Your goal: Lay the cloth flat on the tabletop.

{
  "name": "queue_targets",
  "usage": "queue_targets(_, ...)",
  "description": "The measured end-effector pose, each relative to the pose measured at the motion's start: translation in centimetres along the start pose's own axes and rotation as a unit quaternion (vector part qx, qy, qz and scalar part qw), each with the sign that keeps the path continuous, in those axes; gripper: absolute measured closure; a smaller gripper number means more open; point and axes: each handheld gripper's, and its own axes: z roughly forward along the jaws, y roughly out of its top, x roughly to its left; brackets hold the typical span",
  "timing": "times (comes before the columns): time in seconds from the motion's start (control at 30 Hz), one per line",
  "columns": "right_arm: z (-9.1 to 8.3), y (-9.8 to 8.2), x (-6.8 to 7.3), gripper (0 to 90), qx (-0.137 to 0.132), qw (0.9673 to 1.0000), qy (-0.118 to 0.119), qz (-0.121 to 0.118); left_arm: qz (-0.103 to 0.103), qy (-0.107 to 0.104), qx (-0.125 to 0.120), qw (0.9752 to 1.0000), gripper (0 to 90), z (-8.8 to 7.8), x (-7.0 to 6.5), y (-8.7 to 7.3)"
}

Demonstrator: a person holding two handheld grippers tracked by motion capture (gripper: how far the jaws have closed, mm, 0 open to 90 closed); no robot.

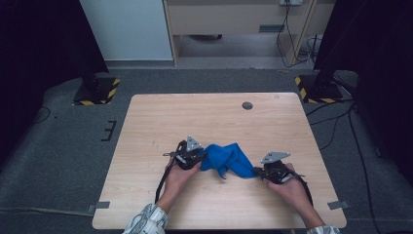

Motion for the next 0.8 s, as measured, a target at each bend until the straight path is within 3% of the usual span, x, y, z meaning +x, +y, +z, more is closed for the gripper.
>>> queue_targets(0.27, -0.6, -0.6, 1.0, 87.1, 0.004, 1.0000, 0.005, -0.004, 0.006, 0.007, -0.010, 0.9999, 60.6, 0.9, 0.0, 0.2)
queue_targets(0.33, -0.7, -0.7, 1.1, 80.5, -0.002, 1.0000, -0.002, -0.003, 0.007, 0.007, -0.017, 0.9998, 58.5, 0.5, 0.0, 0.4)
queue_targets(0.4, -1.1, -0.5, 0.8, 67.9, -0.019, 0.9997, -0.011, 0.006, 0.008, 0.005, -0.023, 0.9997, 54.9, 0.1, 0.0, 0.6)
queue_targets(0.57, -1.3, -0.2, 0.6, 57.3, -0.037, 0.9992, -0.013, 0.010, 0.011, 0.004, -0.048, 0.9988, 48.2, -1.3, -0.3, 1.1)
queue_targets(0.6, -1.2, -0.1, 0.6, 50.1, -0.044, 0.9988, -0.018, 0.012, 0.010, 0.005, -0.058, 0.9983, 47.1, -1.7, -0.4, 1.2)
queue_targets(0.7, -1.2, 0.0, 0.7, 48.3, -0.050, 0.9984, -0.022, 0.014, 0.012, 0.006, -0.063, 0.9979, 45.2, -2.1, -0.6, 1.4)
queue_targets(0.8, -1.2, 0.2, 0.7, 53.2, -0.056, 0.9982, -0.019, 0.011, 0.010, -0.003, -0.067, 0.9977, 44.8, -2.9, -1.2, 1.3)
